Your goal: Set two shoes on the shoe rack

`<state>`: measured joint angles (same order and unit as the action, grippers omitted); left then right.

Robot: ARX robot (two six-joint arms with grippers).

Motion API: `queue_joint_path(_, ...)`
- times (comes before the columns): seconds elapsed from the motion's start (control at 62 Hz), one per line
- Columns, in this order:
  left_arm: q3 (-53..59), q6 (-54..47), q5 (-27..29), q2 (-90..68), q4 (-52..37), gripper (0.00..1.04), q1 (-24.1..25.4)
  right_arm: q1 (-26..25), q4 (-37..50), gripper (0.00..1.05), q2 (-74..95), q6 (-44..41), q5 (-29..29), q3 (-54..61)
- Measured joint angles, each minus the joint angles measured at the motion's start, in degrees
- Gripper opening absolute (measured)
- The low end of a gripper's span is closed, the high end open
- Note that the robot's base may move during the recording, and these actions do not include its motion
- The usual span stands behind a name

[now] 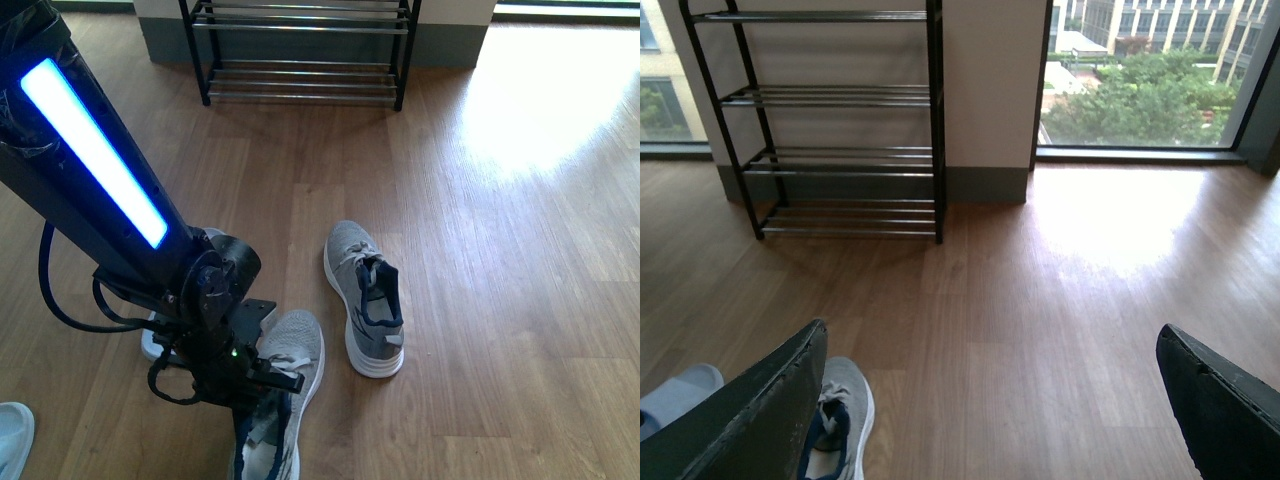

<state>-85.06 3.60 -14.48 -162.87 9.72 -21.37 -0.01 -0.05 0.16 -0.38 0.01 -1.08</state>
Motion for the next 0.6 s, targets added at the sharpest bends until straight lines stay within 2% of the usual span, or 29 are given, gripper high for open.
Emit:
queue_joint_path(0.161, 3.23, 0.55, 2.29, 2.29, -2.4, 0.01, 0.15, 0.0, 0.0, 0.96, 0.0, 0.0, 0.0, 0.0)
queue_joint_path(0.387, 12.39, -2.58, 15.21, 10.51, -10.38, 0.01, 2.01, 0.0, 0.0, 0.96, 0.0, 0.0, 0.0, 0.0)
queue_joint_path(0.596, 25.62, -4.5, 22.18, 28.13, -20.41, 0.01, 4.92, 0.0, 0.0, 0.96, 0.0, 0.0, 0.0, 0.0)
